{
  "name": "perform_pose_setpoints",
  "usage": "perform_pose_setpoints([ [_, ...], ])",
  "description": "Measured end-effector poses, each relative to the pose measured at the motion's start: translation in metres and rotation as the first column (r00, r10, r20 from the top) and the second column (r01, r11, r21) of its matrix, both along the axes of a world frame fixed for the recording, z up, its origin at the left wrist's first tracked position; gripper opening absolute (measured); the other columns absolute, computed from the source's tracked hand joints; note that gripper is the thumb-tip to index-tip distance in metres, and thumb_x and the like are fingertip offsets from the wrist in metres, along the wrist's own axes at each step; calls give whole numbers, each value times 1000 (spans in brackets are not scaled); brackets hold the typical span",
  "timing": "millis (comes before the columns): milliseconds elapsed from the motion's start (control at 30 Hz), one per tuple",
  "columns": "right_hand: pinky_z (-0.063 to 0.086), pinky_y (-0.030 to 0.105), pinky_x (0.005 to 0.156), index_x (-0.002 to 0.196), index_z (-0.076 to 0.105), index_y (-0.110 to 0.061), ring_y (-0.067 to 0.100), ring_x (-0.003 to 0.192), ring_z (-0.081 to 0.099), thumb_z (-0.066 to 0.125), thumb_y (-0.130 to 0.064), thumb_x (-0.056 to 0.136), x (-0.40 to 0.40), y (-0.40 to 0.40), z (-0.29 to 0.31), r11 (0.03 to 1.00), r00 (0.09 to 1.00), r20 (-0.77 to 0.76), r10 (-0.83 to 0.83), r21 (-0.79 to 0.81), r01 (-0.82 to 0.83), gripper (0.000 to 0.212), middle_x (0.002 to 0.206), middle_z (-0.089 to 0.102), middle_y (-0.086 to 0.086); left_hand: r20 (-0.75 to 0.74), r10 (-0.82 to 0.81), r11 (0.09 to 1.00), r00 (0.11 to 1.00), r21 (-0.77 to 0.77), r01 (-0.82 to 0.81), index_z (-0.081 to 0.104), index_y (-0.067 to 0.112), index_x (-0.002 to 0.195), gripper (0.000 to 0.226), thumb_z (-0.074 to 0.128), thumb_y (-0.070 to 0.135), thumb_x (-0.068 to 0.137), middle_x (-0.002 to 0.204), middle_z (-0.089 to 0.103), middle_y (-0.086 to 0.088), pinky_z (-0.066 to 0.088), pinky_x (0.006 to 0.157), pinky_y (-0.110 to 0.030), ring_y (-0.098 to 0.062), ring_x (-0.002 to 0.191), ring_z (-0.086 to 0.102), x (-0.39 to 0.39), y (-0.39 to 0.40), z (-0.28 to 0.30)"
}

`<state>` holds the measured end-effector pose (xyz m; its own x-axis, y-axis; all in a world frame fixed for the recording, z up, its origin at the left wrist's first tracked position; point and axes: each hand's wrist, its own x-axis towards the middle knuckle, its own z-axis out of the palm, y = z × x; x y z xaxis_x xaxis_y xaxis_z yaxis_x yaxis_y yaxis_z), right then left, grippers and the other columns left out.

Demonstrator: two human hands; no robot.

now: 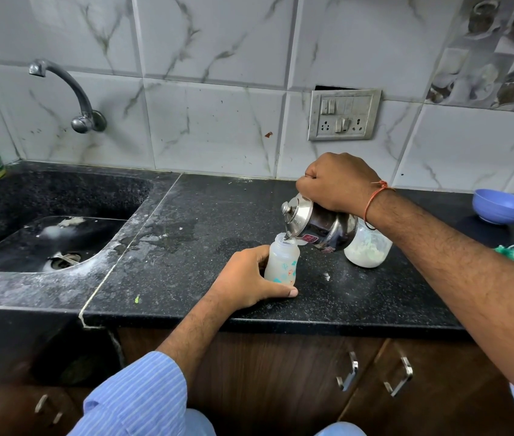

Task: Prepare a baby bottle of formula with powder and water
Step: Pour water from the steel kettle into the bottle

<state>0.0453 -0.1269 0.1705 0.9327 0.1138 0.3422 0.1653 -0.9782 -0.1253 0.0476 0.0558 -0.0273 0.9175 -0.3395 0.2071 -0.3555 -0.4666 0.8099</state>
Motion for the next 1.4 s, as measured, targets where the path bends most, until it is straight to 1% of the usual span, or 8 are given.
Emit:
perform_pose_setpoints([
  [200,32,30,53,52,44,-15,22,56,39,58,-27,89,0,0,0,1000,1000,1,6,2,-6,41,54,43,1,-10,-4,1000,1000,-7,4,76,39,124,82,98,67,51,108,82,23,64,99,-40,2,103,77,0,0,0],
  [367,32,30,53,53,45,-16,22,56,39,58,-28,90,0,1,0,1000,1000,-1,3,2,-3,41,55,44,1,-12,0,1000,1000,-8,0,76,39,124,80,99,66,52,109,82,23,64,99,-40,2,104,77,1,0,-1],
  [533,32,29,53,53,46,-16,21,56,39,57,-28,89,-1,1,0,1000,1000,-1,0,1,0,40,55,44,1,-5,8,1000,1000,6,-8,76,39,124,72,105,54,60,110,82,23,64,100,-39,3,105,76,2,0,-1],
  [667,32,29,53,54,48,-16,21,57,41,58,-28,90,0,1,0,1000,1000,-4,0,1,0,39,56,46,1,-7,7,1000,1000,4,-7,76,39,124,73,104,56,59,109,82,23,64,99,-40,3,104,77,2,0,-2],
  [867,31,29,53,56,48,-15,22,57,40,57,-28,90,-2,2,1,1000,1000,-1,0,2,0,37,57,46,2,-3,11,1000,1000,3,-11,77,38,122,69,106,50,61,108,82,23,64,100,-40,2,104,77,2,-1,-2],
  [1000,32,29,53,57,50,-16,22,57,41,57,-29,90,-3,2,2,1000,1000,-4,2,-3,-2,36,58,47,2,-3,10,1000,1000,3,-10,76,39,122,72,104,57,57,108,82,23,64,100,-41,2,104,77,2,-1,-2],
  [1200,32,29,53,55,47,-16,21,57,40,57,-28,90,-3,3,2,1000,1000,-3,10,-6,-10,38,57,46,1,4,11,1000,1000,8,-11,76,38,123,69,106,49,62,109,82,23,64,100,-39,4,104,76,1,-1,-1],
  [1400,31,29,53,54,45,-16,21,57,39,56,-28,90,-2,3,2,1000,1000,-2,4,-5,-4,39,56,44,1,1,10,1000,1000,7,-10,77,38,123,68,107,48,62,109,82,23,64,100,-39,4,104,76,1,-1,-1],
])
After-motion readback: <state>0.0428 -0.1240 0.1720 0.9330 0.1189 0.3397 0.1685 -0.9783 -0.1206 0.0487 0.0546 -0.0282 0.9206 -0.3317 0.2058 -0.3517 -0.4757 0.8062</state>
